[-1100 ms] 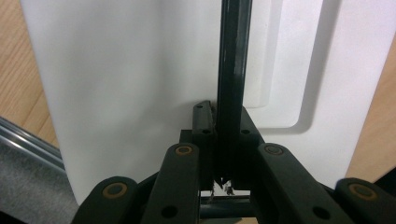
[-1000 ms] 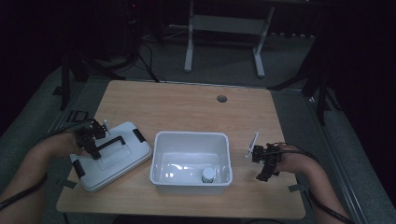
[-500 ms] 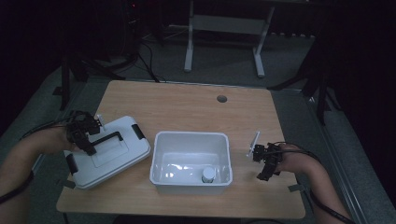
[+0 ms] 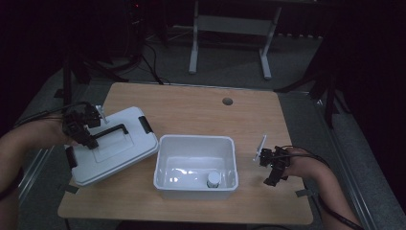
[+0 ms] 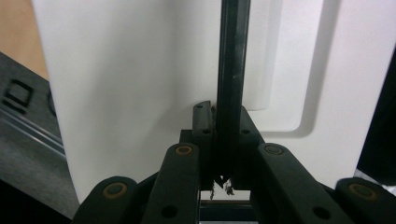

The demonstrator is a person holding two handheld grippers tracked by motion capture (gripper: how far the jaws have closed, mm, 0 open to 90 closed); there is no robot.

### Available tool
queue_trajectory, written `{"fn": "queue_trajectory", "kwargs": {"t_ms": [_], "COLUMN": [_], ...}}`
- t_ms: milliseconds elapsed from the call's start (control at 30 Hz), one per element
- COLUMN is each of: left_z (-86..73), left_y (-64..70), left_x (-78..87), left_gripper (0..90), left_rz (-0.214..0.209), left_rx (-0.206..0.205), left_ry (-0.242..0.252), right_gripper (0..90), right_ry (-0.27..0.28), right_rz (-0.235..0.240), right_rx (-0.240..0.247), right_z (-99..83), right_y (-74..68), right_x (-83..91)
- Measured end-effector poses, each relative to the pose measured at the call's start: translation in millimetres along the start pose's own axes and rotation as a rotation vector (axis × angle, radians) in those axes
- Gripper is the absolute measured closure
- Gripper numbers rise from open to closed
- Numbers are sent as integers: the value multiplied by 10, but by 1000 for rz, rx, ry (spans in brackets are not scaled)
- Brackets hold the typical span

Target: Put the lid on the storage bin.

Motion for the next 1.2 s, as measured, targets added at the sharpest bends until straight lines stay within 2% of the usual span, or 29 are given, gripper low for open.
{"fn": "queue_trajectory", "kwargs": {"t_ms": [267,367,467,633,800,933,1200], "left_z": [139,195,263,383,515,613,814], "left_y": [113,163,210,302,403,474,628], "left_x": [228,283,325,360,379,377,389], "left_gripper": [834,833,833,833,833,833,833], "left_rz": [18,1,7,19,11,14,11], "left_rx": [-47,-63,-80,-118,-168,-196,-254], "left_ry": [27,35,40,38,57,39,44], "right_gripper": [140,140,140,140,140,140,140], "right_ry": [-3,-3,-5,-5,-11,-11,-11], "right_rz": [3,4,3,3,3,4,5], "right_rx": [-5,-4,-2,5,7,11,12], "right_z": [-14,-13,-3,18,17,23,20], "right_y": [-4,-8,-9,-14,-15,-19,-22], "right_x": [-7,-8,-7,-1,-11,-12,-18]}}
Point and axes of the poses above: each handheld gripper's, and its own axes: x roughly backward along the jaws, z roughly out of its top, y roughly to its right, the point moved 6 cm from there along -x, roughly forward along the jaws, and after that the axes turned 8 degrees about x, right-handed, at the moved point
